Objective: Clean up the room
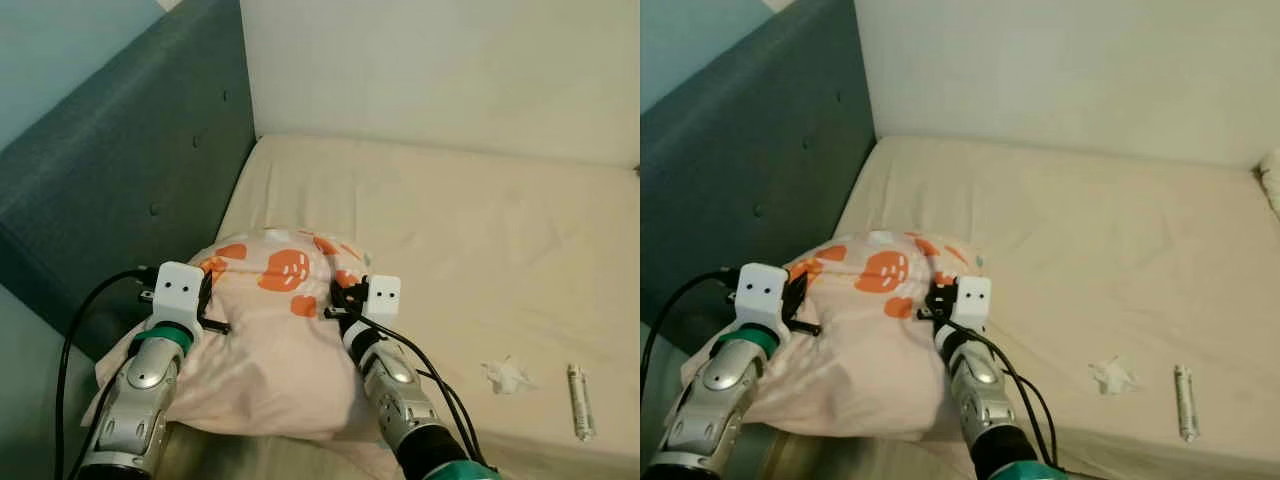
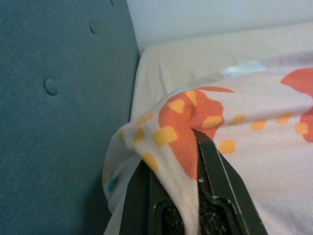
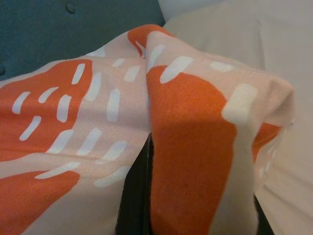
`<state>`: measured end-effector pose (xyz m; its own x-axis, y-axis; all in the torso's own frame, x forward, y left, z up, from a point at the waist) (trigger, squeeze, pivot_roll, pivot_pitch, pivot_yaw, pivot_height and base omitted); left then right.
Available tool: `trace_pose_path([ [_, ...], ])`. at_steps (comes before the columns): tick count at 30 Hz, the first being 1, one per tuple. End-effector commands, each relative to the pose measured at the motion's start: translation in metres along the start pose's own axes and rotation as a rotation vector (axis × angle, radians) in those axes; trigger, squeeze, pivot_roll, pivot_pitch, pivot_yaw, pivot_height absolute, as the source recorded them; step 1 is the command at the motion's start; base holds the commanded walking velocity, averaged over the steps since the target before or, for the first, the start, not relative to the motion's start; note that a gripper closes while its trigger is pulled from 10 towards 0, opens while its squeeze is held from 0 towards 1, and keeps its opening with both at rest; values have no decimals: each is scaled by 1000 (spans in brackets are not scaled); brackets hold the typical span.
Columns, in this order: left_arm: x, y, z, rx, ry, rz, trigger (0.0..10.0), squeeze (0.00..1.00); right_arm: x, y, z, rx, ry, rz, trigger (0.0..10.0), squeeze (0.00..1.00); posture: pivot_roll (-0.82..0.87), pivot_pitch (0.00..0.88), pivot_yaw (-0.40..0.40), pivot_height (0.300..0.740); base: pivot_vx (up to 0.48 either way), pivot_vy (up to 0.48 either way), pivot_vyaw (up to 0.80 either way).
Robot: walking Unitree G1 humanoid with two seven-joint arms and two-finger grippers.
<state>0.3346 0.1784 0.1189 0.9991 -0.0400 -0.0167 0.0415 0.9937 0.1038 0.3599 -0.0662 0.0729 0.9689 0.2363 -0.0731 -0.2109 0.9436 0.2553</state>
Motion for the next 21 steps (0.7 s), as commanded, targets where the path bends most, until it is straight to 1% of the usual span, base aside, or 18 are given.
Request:
trace_pose_path([
  [1,-3,11,4,-4,-29,43,10000,0,-1,6,-4,33,-1,-16,10000,0,183,52,60,740,412,0,0],
  [18,-4,11,4,-7,-28,41,10000,0,-2,5,-5,33,1,-19,10000,0,184,57,63,740,411,0,0],
  [21,-4,10,5,-10,-38,34,10000,0,-1,5,-5,34,1,-20,10000,0,185,57,64,740,0,0,0],
])
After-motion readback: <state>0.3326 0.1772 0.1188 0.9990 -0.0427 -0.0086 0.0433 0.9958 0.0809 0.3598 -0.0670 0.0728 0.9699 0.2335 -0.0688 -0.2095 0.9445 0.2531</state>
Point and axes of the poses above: a point about 5 cm out from each wrist's last joint towards the gripper, its own x axis pointing out of the wrist towards the gripper, its own z axis along the axis of the wrist's last joint, y = z × x, the point moved 3 cm from there along x, pointing out of the wrist towards the gripper, and after that the axes turned 3 degrees about -x, right-handed, at the moved point
